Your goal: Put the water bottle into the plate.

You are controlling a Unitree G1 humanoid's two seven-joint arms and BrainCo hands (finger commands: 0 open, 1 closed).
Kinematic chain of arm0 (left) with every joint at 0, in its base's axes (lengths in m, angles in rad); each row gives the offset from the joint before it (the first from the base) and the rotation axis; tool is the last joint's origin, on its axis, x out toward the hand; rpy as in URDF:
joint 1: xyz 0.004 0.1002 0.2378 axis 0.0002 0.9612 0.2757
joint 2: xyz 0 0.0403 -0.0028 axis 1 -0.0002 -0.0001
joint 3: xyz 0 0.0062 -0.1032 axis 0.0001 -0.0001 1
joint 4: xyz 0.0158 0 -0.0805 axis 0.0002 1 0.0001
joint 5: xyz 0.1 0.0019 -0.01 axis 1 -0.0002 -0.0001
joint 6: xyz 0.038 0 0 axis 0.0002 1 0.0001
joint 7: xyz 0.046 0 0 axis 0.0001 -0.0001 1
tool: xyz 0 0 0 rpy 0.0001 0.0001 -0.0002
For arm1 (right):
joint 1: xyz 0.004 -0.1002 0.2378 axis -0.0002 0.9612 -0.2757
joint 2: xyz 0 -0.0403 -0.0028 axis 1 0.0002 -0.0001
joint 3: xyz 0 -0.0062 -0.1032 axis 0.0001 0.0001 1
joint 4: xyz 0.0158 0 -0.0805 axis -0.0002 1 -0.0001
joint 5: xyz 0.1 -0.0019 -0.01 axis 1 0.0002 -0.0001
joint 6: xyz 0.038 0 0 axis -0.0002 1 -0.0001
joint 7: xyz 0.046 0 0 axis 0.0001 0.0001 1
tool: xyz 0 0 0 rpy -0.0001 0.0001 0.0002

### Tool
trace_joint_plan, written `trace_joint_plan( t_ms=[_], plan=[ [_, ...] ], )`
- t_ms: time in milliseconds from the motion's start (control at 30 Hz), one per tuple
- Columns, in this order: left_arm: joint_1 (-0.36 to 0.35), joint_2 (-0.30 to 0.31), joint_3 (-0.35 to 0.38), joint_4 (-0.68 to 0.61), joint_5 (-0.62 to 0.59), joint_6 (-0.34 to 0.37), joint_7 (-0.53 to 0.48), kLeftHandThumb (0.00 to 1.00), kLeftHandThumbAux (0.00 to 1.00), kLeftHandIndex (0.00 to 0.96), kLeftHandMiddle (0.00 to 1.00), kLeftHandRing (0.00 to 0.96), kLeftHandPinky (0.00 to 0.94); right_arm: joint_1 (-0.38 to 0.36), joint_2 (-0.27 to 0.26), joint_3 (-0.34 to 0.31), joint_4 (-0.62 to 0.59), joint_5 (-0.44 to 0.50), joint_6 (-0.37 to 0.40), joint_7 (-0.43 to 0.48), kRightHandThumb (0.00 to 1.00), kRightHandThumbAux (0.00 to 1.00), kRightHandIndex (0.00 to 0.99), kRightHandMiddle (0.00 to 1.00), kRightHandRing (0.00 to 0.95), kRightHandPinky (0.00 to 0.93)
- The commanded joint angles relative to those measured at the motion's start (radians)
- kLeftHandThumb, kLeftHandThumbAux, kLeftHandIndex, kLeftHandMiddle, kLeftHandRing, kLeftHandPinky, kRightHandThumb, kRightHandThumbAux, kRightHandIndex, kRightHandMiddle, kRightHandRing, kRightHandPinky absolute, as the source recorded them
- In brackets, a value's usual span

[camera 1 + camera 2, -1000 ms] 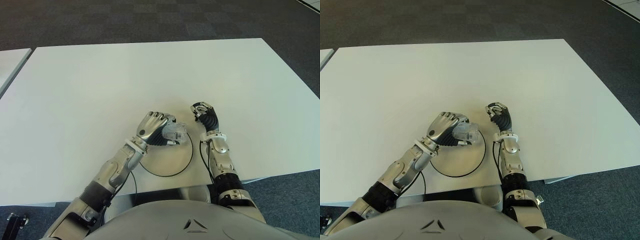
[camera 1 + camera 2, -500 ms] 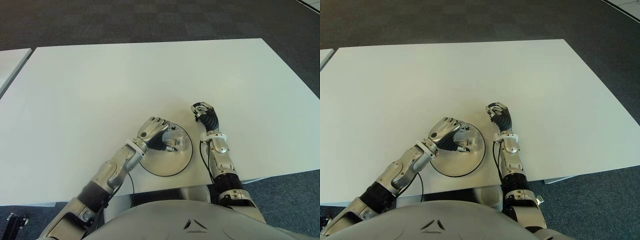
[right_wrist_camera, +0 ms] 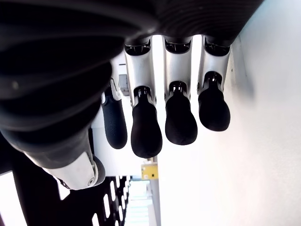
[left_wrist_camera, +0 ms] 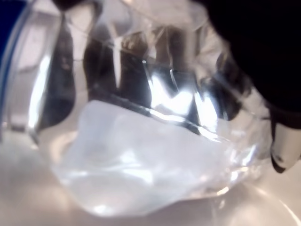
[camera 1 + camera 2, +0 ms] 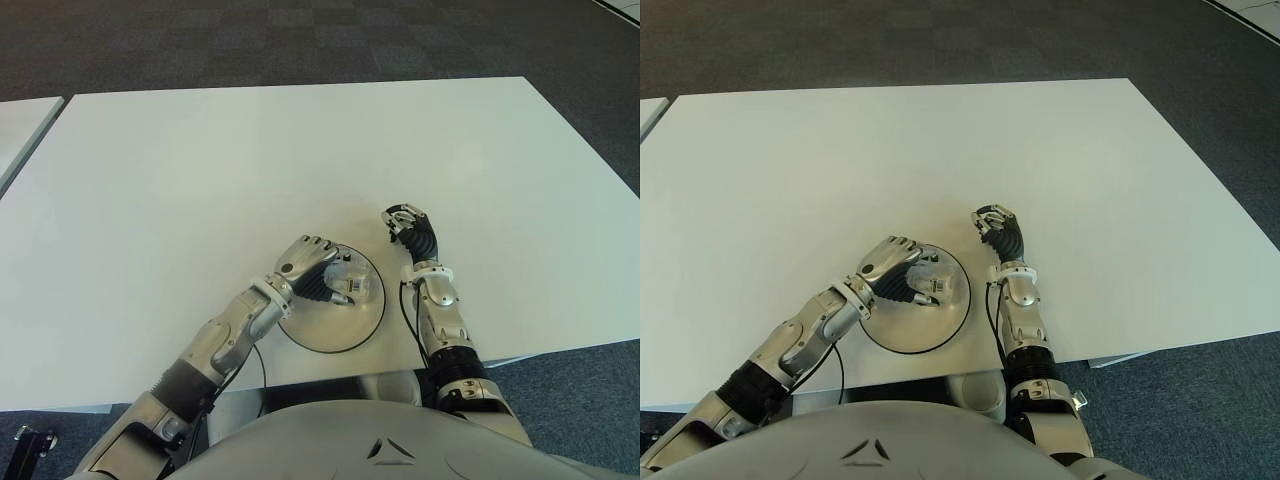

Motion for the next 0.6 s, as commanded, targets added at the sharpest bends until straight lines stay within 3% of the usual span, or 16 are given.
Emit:
trace_joint_plan(
  t_ms=[33,200,333,433,600],
  plan=[
    [0.0,0.021,-0.006,0.01,-0.011,-0.018,-0.02,0.842,0.664,0.407,0.554,0.647,0.65,0.018,0.001,0.003,0.008,-0.001,0.028,-0.001,0.703,0.728,0.438,0.751,0.736,0.726],
    [-0.002,0.025,-0.006,0.012,-0.023,-0.033,-0.022,0.836,0.67,0.417,0.478,0.48,0.497,0.019,0.0,0.004,0.004,-0.002,0.034,0.0,0.703,0.728,0.438,0.758,0.745,0.74],
    [-0.006,0.031,-0.01,0.009,-0.025,-0.033,-0.042,0.734,0.695,0.413,0.345,0.336,0.336,0.02,0.001,0.004,0.0,0.002,0.038,0.003,0.703,0.728,0.438,0.764,0.751,0.741],
    [-0.014,0.038,-0.016,0.009,-0.021,-0.032,-0.068,0.491,0.633,0.246,0.246,0.214,0.172,0.02,0.002,0.003,0.0,0.005,0.036,0.006,0.703,0.727,0.438,0.761,0.747,0.731],
    [-0.035,0.054,-0.026,0.011,-0.025,-0.03,-0.14,0.318,0.61,0.116,0.145,0.107,0.045,0.021,0.004,0.002,0.0,0.006,0.033,0.006,0.703,0.727,0.438,0.758,0.745,0.733]
  ],
)
